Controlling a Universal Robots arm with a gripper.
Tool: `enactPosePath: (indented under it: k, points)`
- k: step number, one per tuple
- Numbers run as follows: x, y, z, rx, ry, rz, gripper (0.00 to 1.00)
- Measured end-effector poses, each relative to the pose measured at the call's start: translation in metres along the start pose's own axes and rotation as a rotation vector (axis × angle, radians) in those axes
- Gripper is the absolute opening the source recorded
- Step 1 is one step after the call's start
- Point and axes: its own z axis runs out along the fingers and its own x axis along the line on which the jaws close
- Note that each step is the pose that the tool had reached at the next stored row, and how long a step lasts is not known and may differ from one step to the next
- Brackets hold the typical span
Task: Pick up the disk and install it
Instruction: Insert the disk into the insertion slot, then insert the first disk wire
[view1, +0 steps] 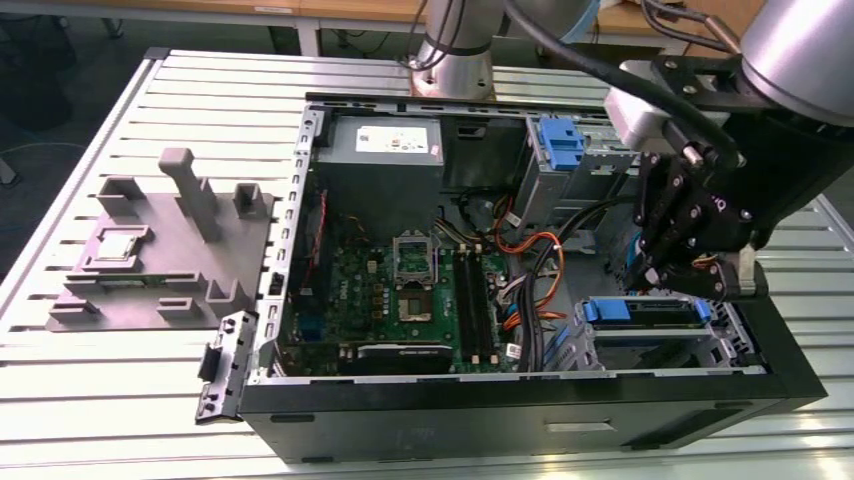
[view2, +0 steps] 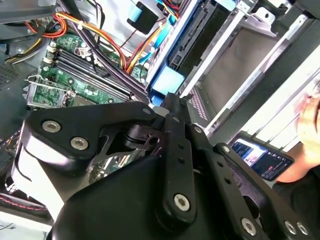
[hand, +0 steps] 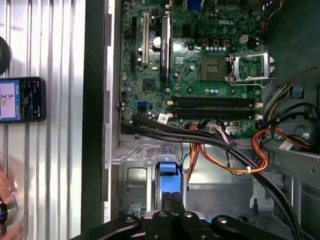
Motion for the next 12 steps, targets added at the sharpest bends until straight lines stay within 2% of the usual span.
enactPosePath:
  k: [3, 12]
  points:
    - [0.0, 0.0, 0.0036, 0.0, 0.0, 0.0, 0.1]
    - [0.0, -0.0001, 0.0043, 0.0, 0.0001, 0.0, 0.1]
